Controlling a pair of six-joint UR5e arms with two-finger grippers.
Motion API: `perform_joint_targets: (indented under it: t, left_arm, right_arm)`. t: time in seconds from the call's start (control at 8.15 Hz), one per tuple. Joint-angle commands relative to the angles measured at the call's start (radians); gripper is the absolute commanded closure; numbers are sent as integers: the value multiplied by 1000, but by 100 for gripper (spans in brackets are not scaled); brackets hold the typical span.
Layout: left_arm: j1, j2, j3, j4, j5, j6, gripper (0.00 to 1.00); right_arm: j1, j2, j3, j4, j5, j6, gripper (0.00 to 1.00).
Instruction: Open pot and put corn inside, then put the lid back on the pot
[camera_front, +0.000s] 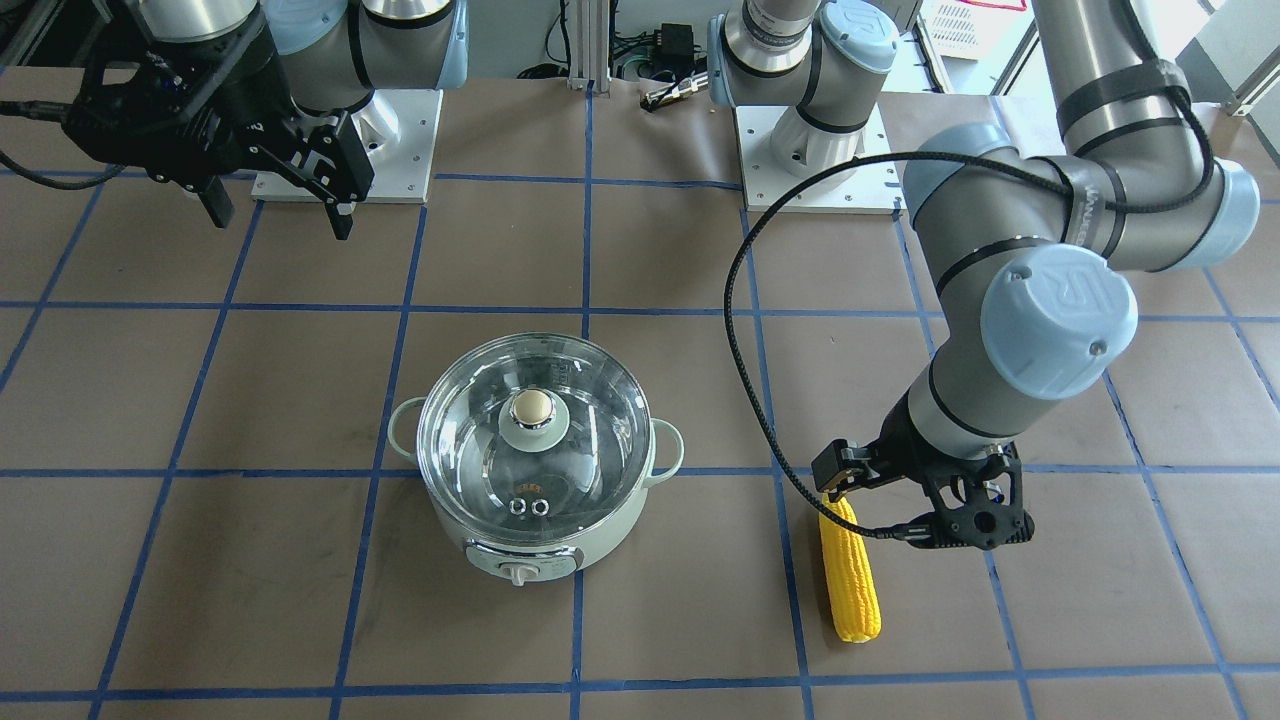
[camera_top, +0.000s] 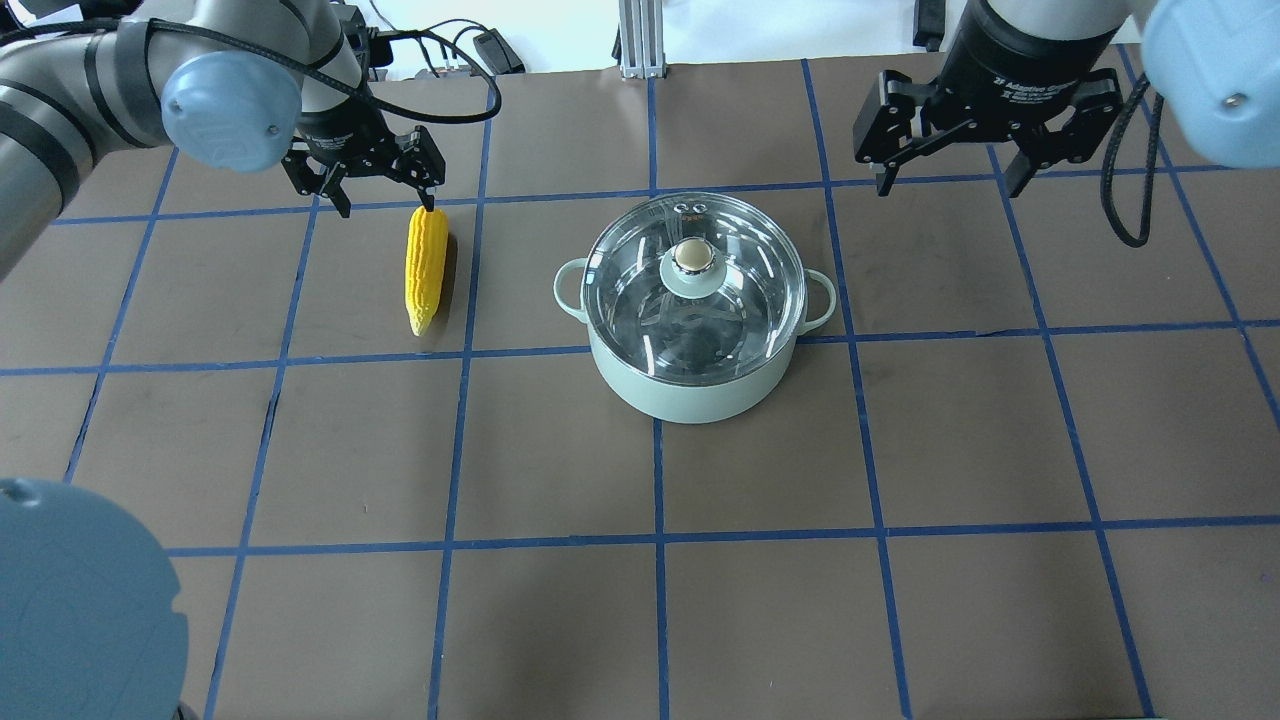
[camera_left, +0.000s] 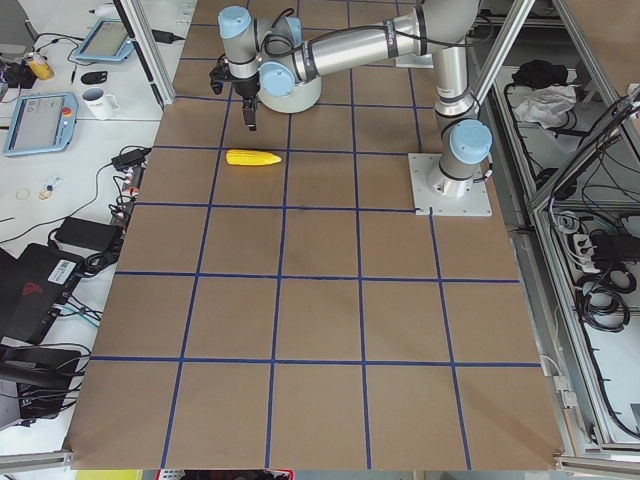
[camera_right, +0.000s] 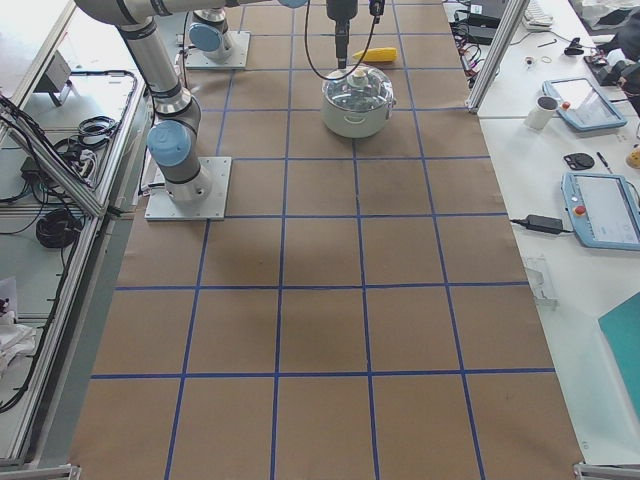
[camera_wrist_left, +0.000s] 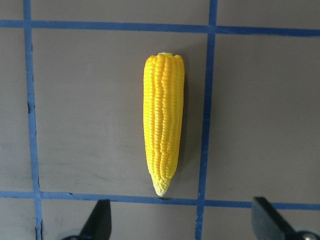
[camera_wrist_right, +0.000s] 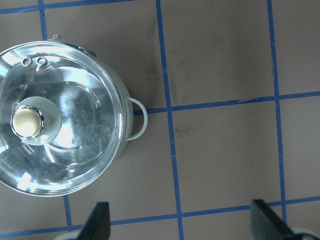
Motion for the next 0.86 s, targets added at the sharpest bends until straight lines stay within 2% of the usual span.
perform_joint_targets:
  t: [0.0,0.12,0.25,0.37,0.49,0.74]
  left_arm:
    - [1,-85,-4,76,0,3,0]
    - [1,-94,-12,79,0,7,0]
    - [3,-117,-10,109,-2,30,0]
    - [1,-154,-10,213,-5,21,0]
    - [3,-175,-12,279,-11,21,0]
    - [7,-204,-10,283,-13,17,0]
  right_arm:
    - [74,162,-14,-133,54,110,0]
    - [158,248,-17,-189,74,210,0]
    - [232,320,-17,-300,71,313,0]
    - [260,378,-17,-359,61,339,0]
    - [260,396,-17,-367,61,326,0]
    - [260,423,-8,-367,61,318,0]
